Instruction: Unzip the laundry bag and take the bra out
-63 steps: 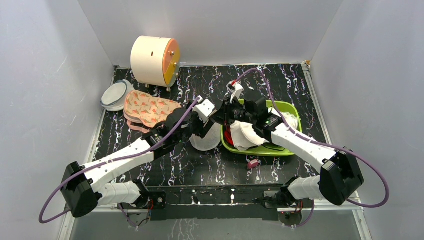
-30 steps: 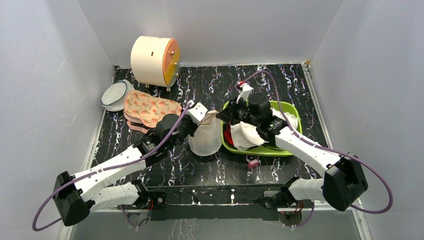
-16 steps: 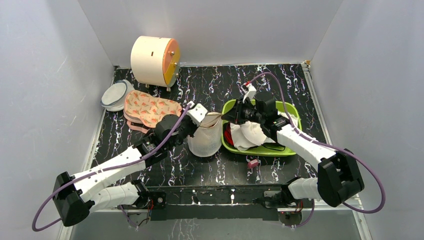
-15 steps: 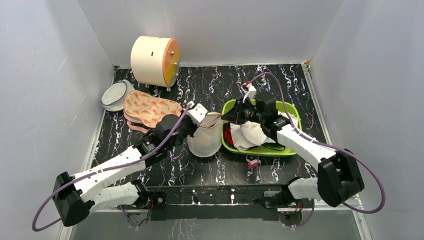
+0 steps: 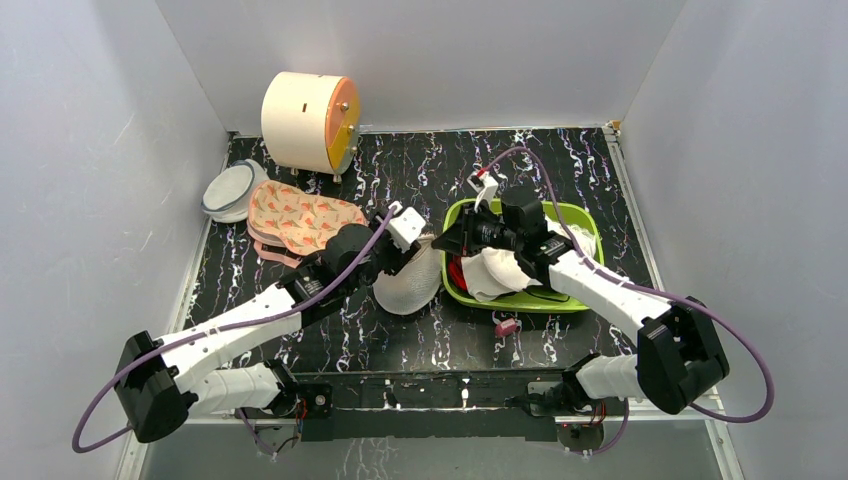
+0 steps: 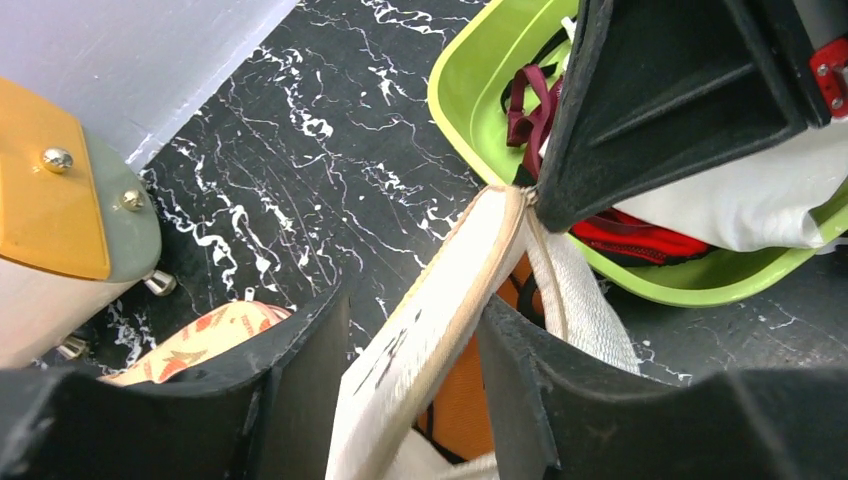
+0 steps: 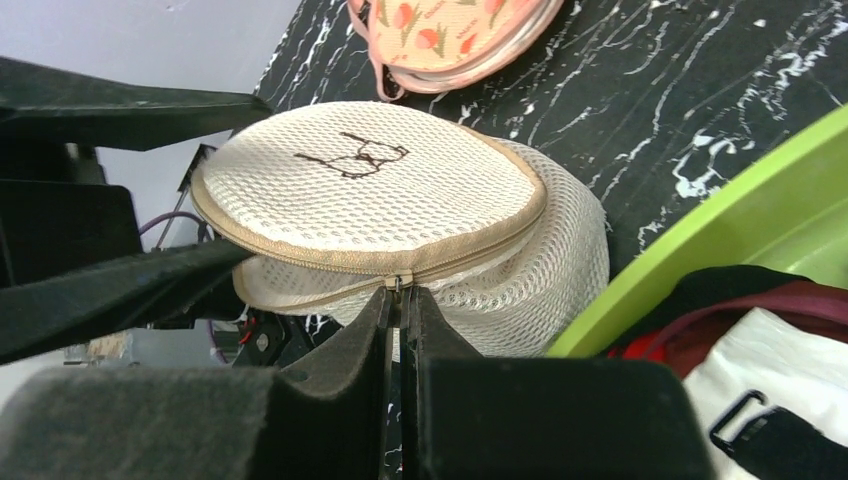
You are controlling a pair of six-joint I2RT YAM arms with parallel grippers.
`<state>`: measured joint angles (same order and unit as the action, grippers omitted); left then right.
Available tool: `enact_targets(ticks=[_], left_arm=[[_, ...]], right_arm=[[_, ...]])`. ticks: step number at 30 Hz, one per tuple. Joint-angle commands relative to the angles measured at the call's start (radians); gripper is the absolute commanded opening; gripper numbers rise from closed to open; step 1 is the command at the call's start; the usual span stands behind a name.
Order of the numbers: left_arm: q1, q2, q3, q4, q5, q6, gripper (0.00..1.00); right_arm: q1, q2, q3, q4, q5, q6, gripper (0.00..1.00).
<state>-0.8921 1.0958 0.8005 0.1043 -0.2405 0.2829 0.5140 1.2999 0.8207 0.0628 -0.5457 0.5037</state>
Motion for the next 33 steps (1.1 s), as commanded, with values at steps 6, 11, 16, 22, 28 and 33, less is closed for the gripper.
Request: enact_targets(ticks=[6, 11, 16, 22, 28, 33], left_arm=[[-0.004, 0.029, 0.064, -0.039, 0.069, 0.001, 0.54], [-0.012, 0.037, 0.072, -0.052, 0.067, 0.002, 0.41], [-0.018, 0.021, 0.066, -0.043, 0.055, 0.012, 0.23], [-0.025, 0.001, 0.058, -0.032, 0.036, 0.018, 0.04], [-0.030, -0.029, 0.047, -0.016, 0.021, 0.022, 0.00], [-0.031, -0.048, 0.040, -0.008, 0.016, 0.024, 0.00]], right_arm=[[0.083, -0.040, 0.083, 0.022, 0.008, -0.011, 0.00], [0.117, -0.036, 0.107, 0.000, 0.033, -0.022, 0.00], [0.120, -0.042, 0.116, -0.004, 0.061, -0.023, 0.00], [0.120, -0.051, 0.108, -0.030, 0.157, -0.026, 0.00], [0.112, -0.058, 0.104, -0.057, 0.227, -0.036, 0.00], [0.064, -0.063, 0.094, -0.064, 0.236, -0.041, 0.00]])
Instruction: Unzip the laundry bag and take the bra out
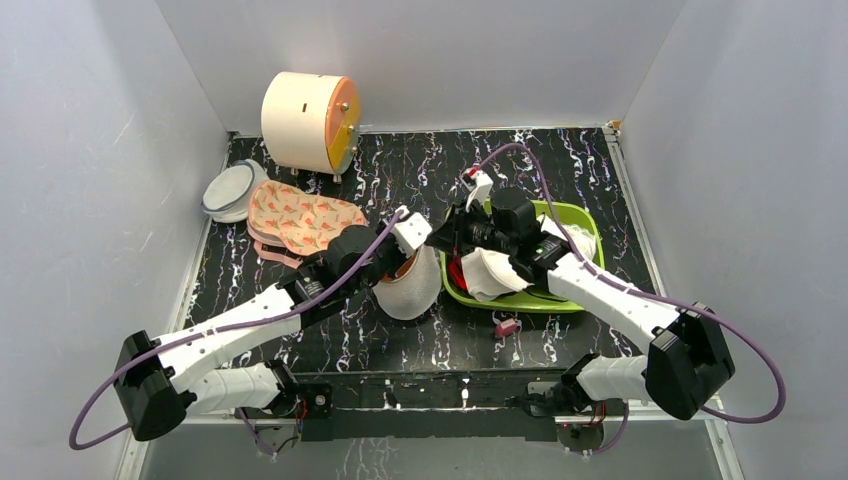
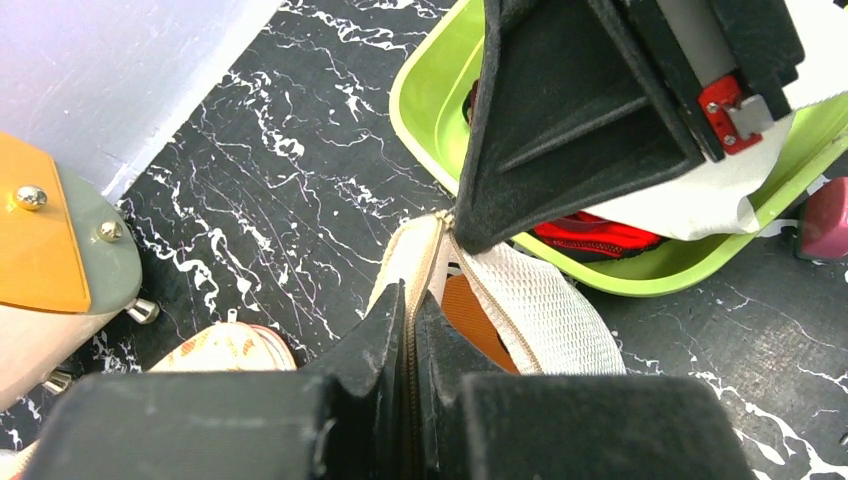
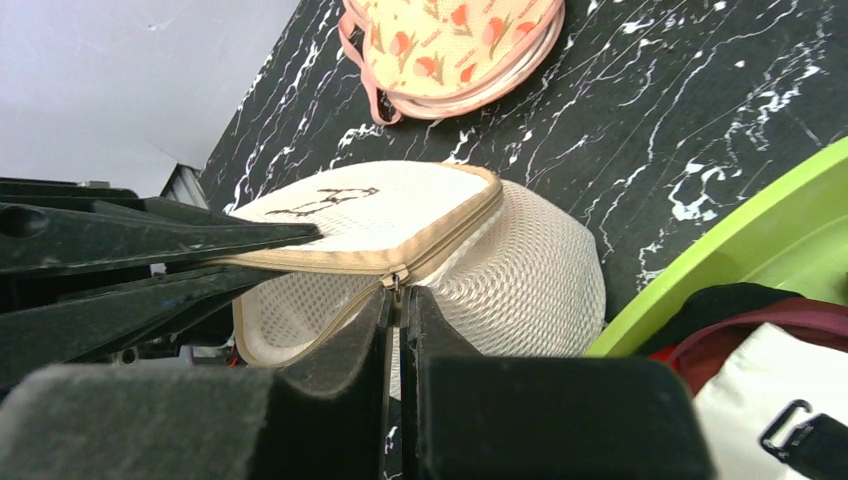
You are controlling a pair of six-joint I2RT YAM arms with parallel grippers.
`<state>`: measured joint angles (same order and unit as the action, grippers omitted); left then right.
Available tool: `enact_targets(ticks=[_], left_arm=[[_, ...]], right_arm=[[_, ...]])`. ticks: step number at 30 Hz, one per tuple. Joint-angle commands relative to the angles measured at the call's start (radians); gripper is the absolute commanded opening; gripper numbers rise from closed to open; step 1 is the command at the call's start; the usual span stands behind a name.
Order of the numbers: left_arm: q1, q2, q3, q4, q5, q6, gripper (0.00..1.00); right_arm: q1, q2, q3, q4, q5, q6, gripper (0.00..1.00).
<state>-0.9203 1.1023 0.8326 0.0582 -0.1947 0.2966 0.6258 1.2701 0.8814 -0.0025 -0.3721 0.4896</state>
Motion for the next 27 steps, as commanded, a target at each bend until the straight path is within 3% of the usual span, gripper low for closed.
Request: enact_targets(ticks=[1, 11, 22, 24, 27], left_arm=[[-0.003, -0.059, 0.008, 0.039, -0.032, 0.010, 0.00], [-0.006, -0.095, -0.012, 0.068, -0.060, 0.016, 0.00], [-0.007, -0.058, 0.004, 0.044, -0.043, 0.019, 0.01], [-0.007, -0.010, 0.028, 0.005, 0.001, 0.019, 0.17], [-0.006, 0.025, 0.038, -0.016, 0.016, 0.017, 0.30]], right_arm=[[-0.058, -0.030, 0.028, 0.001, 0.058, -0.028, 0.00], [-0.205, 0.028, -0.058, 0.067, -0.108, 0.039, 0.00], [-0.217, 0.019, -0.038, 0.085, -0.200, 0.041, 0.00], [-0.162, 0.014, 0.000, 0.060, -0.199, 0.013, 0.00], [-0.109, 0.002, 0.031, 0.041, -0.179, -0.001, 0.00]])
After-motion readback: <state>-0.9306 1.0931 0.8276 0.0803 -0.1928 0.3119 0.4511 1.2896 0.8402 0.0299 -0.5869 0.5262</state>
